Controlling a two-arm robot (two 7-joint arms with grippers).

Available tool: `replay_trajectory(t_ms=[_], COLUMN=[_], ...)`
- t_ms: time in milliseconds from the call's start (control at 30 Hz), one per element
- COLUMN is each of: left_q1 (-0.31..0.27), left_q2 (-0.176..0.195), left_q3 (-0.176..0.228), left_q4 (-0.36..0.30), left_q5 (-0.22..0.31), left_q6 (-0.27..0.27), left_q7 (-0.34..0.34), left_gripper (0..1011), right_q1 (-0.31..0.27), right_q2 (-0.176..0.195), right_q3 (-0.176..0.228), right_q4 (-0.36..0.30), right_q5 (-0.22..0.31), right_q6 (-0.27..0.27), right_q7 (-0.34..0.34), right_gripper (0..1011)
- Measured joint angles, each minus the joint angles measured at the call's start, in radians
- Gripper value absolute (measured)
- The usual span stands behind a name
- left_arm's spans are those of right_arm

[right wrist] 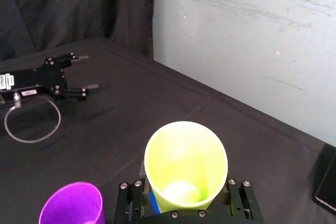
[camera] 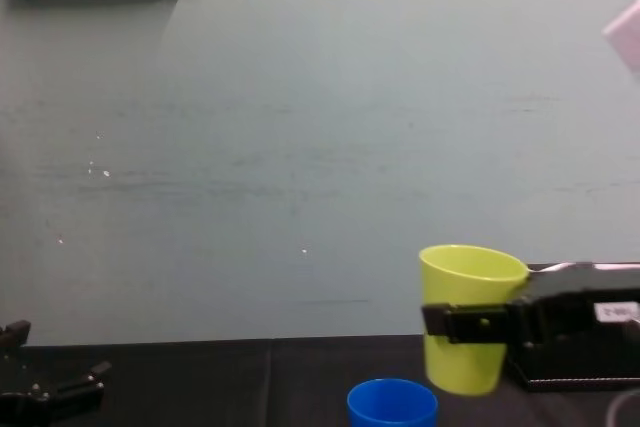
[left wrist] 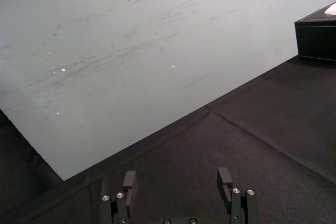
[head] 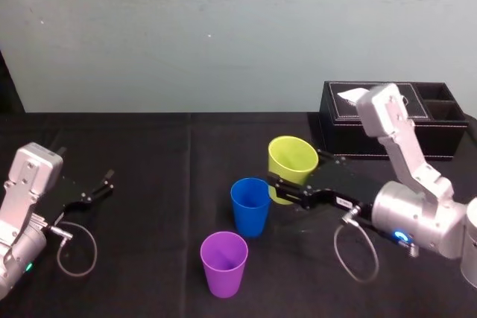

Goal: Stack the three plastic cups sequentially using one hand.

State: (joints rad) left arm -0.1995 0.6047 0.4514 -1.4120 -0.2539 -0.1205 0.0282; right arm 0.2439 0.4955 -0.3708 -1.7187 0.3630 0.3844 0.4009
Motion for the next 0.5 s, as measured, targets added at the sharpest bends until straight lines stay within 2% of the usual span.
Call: replay_trajectory(t_ms=[233, 500], left_q1=[0.000, 0.000], left_q2=[0.000, 0.000], left_q3=[0.000, 0.000], left_q4=[0.000, 0.000], left_q5=[0.000, 0.000], left_q6=[0.000, 0.000], left_q7=[0.000, 0.000], left_gripper=[1000, 1000], right_q1=[0.065, 0.102], right_q2=[-0.032, -0.059], right_q3=[-0.049, -0.084], right_q4=[0.046, 0.079], right_q5=[-0.003, -0.014], right_q6=[0.020, 0.034], right_q7=[-0.001, -0.006], right_gripper=[729, 728])
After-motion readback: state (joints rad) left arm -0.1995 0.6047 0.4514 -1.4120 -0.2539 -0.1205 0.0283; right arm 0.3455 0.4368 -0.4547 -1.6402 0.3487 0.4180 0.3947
